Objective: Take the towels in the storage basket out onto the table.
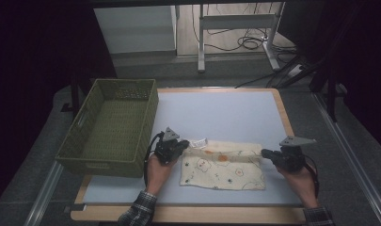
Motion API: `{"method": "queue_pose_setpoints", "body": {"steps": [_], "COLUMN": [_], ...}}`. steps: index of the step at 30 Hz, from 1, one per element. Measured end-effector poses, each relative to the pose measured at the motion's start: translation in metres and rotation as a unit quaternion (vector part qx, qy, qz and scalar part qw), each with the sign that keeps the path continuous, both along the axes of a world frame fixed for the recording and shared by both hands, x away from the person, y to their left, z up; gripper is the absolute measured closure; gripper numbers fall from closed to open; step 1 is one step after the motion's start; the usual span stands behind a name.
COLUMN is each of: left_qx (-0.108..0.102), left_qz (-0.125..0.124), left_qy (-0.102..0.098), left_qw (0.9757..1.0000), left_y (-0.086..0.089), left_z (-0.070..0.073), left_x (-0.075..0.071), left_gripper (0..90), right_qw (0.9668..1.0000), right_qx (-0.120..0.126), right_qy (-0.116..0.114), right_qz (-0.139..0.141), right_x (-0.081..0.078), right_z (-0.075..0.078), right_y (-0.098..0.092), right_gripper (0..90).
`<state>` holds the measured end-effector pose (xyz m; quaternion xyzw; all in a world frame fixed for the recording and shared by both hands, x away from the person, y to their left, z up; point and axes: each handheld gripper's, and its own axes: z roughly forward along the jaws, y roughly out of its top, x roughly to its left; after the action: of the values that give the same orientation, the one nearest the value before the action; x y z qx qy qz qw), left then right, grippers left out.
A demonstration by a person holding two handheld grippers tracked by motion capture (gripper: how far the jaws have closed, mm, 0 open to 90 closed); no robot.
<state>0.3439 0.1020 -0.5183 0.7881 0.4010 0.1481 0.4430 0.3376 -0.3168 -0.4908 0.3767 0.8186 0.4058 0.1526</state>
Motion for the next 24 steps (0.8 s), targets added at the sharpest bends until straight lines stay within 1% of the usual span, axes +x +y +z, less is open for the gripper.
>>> {"method": "queue_pose_setpoints", "body": {"steps": [1, 2, 3, 8, 13, 15, 17, 21, 22, 24], "left_qx": [-0.002, -0.004, -0.004, -0.006, -0.006, -0.005, -0.004, -0.005, -0.01, -0.008], "left_qz": [-0.001, -0.006, -0.006, -0.017, -0.029, -0.036, -0.04, -0.05, -0.055, -0.057], "left_qy": [-0.002, -0.004, -0.004, -0.007, -0.01, -0.007, -0.005, 0.0, 0.005, 0.007], "left_qw": [1.0, 1.0, 1.0, 0.9998, 0.9995, 0.9993, 0.9992, 0.9987, 0.9985, 0.9983], "left_y": [0.0, 0.001, 0.001, 0.004, 0.008, 0.009, 0.01, 0.01, 0.01, 0.01], "left_z": [0.0, 0.001, 0.001, 0.003, 0.004, 0.004, 0.002, -0.001, -0.004, -0.005], "left_x": [-0.003, -0.012, -0.012, -0.032, -0.048, -0.054, -0.06, -0.07, -0.074, -0.077], "left_gripper": [86.1, 86.0, 86.0, 85.8, 85.6, 85.5, 85.3, 84.7, 84.7, 84.4], "right_qw": [1.0, 1.0, 1.0, 0.9998, 0.9995, 0.9994, 0.9992, 0.999, 0.9989, 0.9989], "right_qx": [-0.002, -0.003, -0.003, -0.002, 0.0, 0.001, -0.003, -0.007, -0.006, -0.005], "right_qy": [-0.001, -0.001, -0.001, -0.004, -0.007, -0.005, -0.002, 0.006, 0.011, 0.012], "right_qz": [0.006, 0.008, 0.008, 0.02, 0.03, 0.035, 0.041, 0.045, 0.044, 0.044], "right_x": [-0.009, -0.013, -0.013, -0.032, -0.049, -0.055, -0.061, -0.068, -0.071, -0.072], "right_z": [0.0, 0.0, 0.0, 0.002, 0.005, 0.004, 0.003, -0.004, -0.008, -0.01], "right_y": [0.0, 0.0, 0.0, 0.001, 0.001, 0.001, 0.001, 0.001, 0.0, -0.001], "right_gripper": [88.0, 87.9, 87.9, 87.9, 87.8, 87.7, 87.7, 87.7, 87.7, 87.7]}}
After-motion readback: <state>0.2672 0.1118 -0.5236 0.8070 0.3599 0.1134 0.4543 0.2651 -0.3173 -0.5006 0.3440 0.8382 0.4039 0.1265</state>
